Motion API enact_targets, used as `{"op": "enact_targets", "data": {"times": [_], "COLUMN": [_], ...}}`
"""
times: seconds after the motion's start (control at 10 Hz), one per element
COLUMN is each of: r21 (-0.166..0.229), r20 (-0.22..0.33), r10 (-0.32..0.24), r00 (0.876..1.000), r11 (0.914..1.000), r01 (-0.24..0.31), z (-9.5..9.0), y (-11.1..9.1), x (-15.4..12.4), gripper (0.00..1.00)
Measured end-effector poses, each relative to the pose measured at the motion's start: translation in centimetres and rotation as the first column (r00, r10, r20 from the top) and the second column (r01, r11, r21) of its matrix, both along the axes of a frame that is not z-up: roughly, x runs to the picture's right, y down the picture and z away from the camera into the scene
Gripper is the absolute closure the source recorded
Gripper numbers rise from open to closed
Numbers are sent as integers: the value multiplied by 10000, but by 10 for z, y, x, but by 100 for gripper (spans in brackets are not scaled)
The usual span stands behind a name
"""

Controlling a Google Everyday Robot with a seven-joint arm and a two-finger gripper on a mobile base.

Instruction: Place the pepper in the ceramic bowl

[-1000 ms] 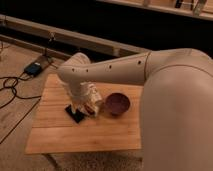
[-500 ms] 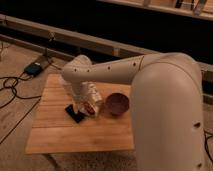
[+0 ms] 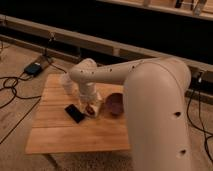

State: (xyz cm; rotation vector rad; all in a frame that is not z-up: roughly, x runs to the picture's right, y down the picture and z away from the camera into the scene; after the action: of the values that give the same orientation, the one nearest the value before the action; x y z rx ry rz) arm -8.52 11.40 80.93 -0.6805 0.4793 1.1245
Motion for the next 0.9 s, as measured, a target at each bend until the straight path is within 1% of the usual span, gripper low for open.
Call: {"op": "enact_targets", "data": {"times": [0.2, 0.7, 0.9], "r21": [-140, -317, -363], "r20": [84, 167, 186], "r10": [-107, -293, -320], "r00": [9999, 9994, 9993], "r11": [9998, 9991, 9988], "r01": [108, 299, 327], "z": [15, 40, 47], "y": [4, 6, 6], "x": [-5, -11, -12], "gripper": [35, 35, 35]}}
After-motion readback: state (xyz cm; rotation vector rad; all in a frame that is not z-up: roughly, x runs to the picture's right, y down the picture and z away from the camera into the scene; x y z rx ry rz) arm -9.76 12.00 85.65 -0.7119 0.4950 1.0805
